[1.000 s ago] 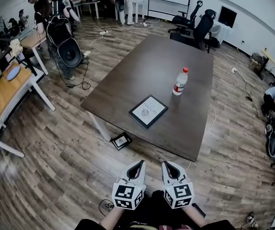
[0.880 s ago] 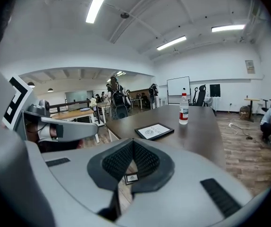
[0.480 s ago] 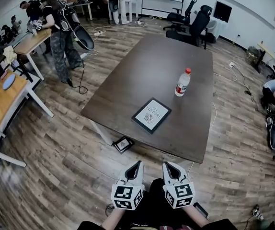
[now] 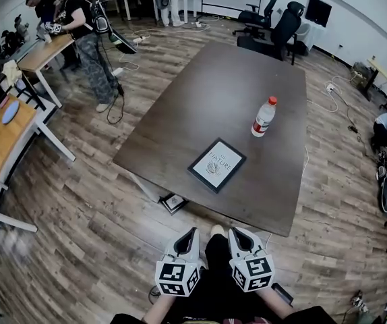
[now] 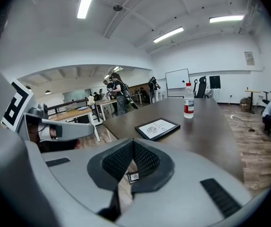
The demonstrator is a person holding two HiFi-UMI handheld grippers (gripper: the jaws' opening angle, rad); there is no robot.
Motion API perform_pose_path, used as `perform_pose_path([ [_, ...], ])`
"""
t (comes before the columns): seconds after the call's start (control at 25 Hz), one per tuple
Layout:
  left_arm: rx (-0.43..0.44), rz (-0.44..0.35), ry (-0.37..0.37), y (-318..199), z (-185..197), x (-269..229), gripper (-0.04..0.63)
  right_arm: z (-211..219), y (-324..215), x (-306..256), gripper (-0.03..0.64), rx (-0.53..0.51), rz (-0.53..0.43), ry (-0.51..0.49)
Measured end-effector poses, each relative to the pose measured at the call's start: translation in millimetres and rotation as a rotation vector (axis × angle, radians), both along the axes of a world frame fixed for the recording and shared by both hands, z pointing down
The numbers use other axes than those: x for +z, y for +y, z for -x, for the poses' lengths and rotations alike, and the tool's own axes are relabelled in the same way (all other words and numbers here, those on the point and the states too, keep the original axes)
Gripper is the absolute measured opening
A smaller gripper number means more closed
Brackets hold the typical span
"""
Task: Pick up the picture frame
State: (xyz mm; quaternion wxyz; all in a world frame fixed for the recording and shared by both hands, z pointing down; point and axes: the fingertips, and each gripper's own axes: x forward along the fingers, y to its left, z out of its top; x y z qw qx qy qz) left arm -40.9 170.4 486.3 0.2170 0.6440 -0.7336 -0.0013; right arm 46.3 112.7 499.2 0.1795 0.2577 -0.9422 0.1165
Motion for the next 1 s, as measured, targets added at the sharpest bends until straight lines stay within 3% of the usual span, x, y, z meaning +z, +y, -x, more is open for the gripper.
perform_pose_path([
  [0.56,-0.062,0.071,-0.015,-92,48,8,0.009,59,-110,9,0.006,-0.057,0.065,-0.002],
  [0.84,-0.088,0.124,-0.015,-144,52,18,0.009,61,-178,30,0.006,-0.017,0.18,0.027],
  [1.0,-0.11,0.136,-0.003,-154,58,25,0.009,67,-185,39,0.006,-0.009,0.242,0.016],
])
